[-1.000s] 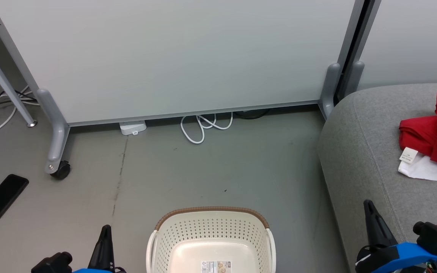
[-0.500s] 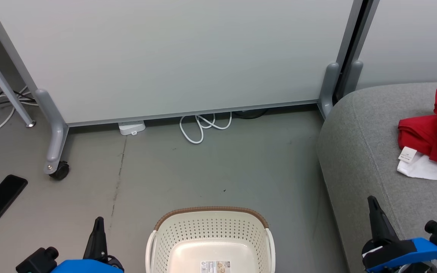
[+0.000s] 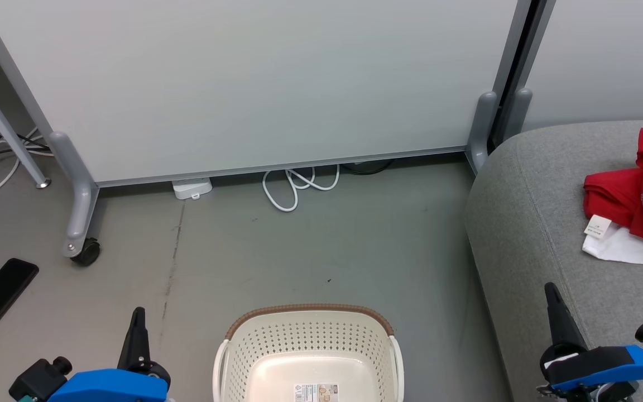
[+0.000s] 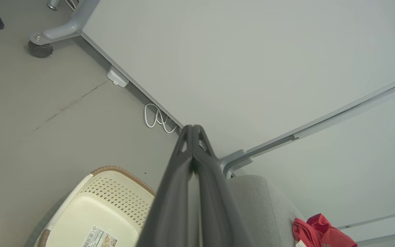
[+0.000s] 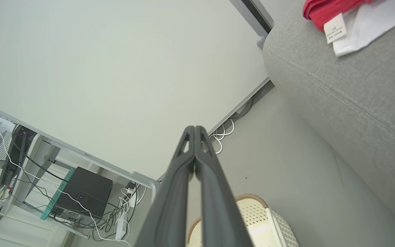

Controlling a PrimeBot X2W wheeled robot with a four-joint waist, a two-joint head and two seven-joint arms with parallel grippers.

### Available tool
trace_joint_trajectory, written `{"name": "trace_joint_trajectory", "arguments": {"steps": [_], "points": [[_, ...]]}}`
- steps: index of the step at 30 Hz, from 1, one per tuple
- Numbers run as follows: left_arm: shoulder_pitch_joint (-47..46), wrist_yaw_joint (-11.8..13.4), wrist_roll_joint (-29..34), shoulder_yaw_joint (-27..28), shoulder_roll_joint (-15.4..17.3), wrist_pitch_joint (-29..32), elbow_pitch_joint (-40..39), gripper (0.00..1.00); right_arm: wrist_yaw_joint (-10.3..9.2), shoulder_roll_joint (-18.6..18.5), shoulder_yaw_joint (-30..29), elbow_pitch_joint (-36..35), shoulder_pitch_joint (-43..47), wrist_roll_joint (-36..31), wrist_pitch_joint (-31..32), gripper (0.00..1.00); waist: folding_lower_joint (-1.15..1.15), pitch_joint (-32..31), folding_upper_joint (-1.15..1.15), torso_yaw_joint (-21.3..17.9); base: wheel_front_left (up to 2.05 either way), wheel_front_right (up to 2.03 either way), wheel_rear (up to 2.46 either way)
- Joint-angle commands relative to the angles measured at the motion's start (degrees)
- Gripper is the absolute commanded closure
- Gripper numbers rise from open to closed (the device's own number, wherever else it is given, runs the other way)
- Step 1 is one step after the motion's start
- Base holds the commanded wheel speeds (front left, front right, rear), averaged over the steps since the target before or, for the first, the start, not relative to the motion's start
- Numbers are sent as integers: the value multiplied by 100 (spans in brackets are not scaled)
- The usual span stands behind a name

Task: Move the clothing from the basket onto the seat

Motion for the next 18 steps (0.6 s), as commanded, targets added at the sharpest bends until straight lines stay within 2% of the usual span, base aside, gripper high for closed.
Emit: {"name": "trace_joint_trajectory", "arguments": {"steps": [1, 18], "points": [[-175, -8, -168, 52, 11, 44, -97, 100, 2, -29, -21, -95, -159, 209, 45, 100, 0, 0, 0, -2, 0, 0, 0], [-296, -11, -1165, 215, -15, 326, -220, 100, 3, -35, -62, -158, -215, 1362, 295, 100, 0, 5, 0, -31, 0, 0, 0]]}}
